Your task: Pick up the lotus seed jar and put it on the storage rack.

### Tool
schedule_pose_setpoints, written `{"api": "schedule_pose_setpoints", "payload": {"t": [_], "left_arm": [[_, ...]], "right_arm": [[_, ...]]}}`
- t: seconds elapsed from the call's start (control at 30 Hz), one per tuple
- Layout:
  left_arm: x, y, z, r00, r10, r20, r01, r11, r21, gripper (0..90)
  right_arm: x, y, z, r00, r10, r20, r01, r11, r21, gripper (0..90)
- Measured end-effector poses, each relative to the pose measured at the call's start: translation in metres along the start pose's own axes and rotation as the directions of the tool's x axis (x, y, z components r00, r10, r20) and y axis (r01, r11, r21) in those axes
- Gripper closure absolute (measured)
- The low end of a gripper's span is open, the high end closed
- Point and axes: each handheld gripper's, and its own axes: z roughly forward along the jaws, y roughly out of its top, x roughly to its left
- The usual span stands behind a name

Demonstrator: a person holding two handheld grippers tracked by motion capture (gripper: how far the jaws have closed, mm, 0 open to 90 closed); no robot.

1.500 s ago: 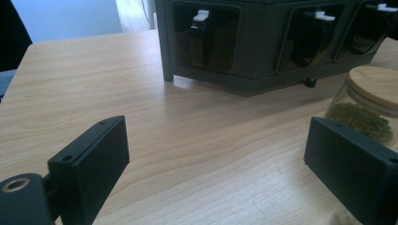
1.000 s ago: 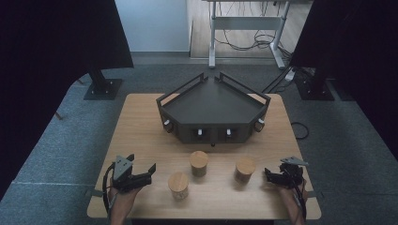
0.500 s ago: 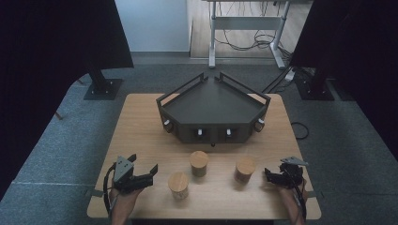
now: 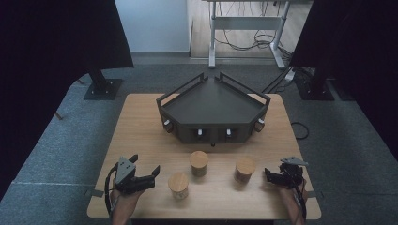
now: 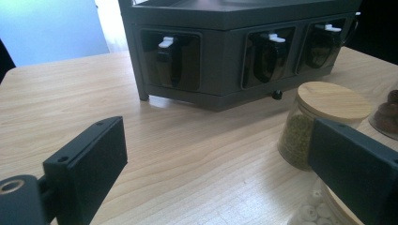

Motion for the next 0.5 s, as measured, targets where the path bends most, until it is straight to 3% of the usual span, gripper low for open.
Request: {"api": "schedule_pose_setpoints", "payload": {"t": [0.5], "left_arm": [[-0.011,-0.002,0.003,0.9995,0.013,0.029,-0.013,0.9999,0.005,4.4]], "right_arm": [[0.0,0.0,0.0,1.0,0.0,0.0,0.0,1.0,0.0,7.8]]}}
